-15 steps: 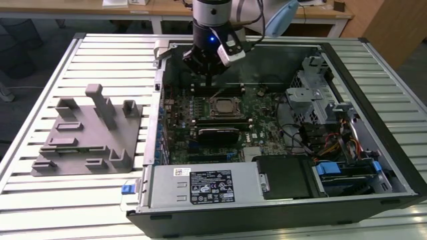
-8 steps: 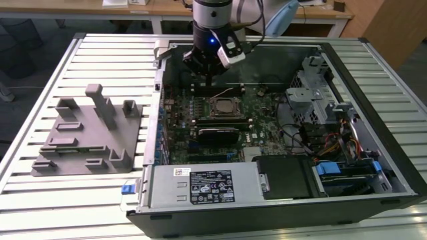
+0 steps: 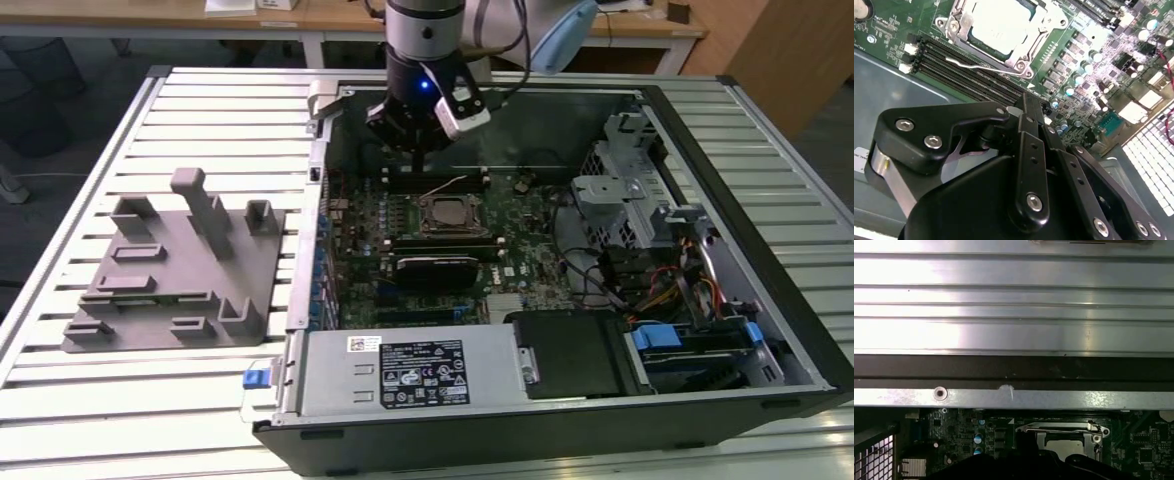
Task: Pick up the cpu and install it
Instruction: 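Close the cpu cover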
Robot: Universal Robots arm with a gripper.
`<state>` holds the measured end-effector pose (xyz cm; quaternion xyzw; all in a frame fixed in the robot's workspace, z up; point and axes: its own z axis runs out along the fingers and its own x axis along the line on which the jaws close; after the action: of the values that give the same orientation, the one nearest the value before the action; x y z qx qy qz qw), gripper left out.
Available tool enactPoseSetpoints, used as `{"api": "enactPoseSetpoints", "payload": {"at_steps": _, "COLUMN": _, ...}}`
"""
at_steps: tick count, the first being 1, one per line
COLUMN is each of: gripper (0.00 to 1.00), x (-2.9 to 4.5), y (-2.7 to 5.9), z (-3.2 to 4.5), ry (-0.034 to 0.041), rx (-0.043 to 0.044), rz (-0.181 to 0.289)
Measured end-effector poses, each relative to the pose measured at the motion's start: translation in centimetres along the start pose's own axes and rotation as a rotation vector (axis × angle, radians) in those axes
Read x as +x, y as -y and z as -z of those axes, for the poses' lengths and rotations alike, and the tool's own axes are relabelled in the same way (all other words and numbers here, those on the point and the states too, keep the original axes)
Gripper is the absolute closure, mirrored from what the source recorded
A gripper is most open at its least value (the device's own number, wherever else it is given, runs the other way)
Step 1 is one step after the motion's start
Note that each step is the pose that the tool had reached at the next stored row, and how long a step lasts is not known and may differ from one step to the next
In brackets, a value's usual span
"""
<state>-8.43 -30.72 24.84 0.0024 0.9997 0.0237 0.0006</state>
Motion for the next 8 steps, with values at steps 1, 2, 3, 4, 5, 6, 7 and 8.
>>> {"api": "enactPoseSetpoints", "payload": {"at_steps": 1, "gripper": 0.89, "x": -0.02, "y": 0.00, "z": -0.05, "ry": 0.0004, "rx": 0.0007, "rz": 0.000}}
{"api": "enactPoseSetpoints", "payload": {"at_steps": 2, "gripper": 0.89, "x": -0.05, "y": 0.01, "z": -0.10, "ry": 0.0010, "rx": 0.0041, "rz": 0.000}}
{"api": "enactPoseSetpoints", "payload": {"at_steps": 3, "gripper": 0.89, "x": -0.08, "y": 0.01, "z": -0.18, "ry": 0.0019, "rx": 0.0067, "rz": 0.000}}
{"api": "enactPoseSetpoints", "payload": {"at_steps": 4, "gripper": 0.89, "x": -0.13, "y": 0.02, "z": -0.29, "ry": 0.0029, "rx": 0.0077, "rz": 0.000}}
{"api": "enactPoseSetpoints", "payload": {"at_steps": 5, "gripper": 0.89, "x": -0.18, "y": 0.03, "z": -0.39, "ry": 0.0039, "rx": 0.0081, "rz": 0.000}}
{"api": "enactPoseSetpoints", "payload": {"at_steps": 6, "gripper": 0.89, "x": -0.24, "y": 0.03, "z": -0.49, "ry": 0.0049, "rx": 0.0081, "rz": 0.000}}
{"api": "enactPoseSetpoints", "payload": {"at_steps": 7, "gripper": 0.89, "x": -0.29, "y": 0.03, "z": -0.58, "ry": 0.0055, "rx": 0.0081, "rz": 0.000}}
{"api": "enactPoseSetpoints", "payload": {"at_steps": 8, "gripper": 0.89, "x": -0.37, "y": 0.04, "z": -0.64, "ry": 0.0056, "rx": 0.0081, "rz": 0.000}}
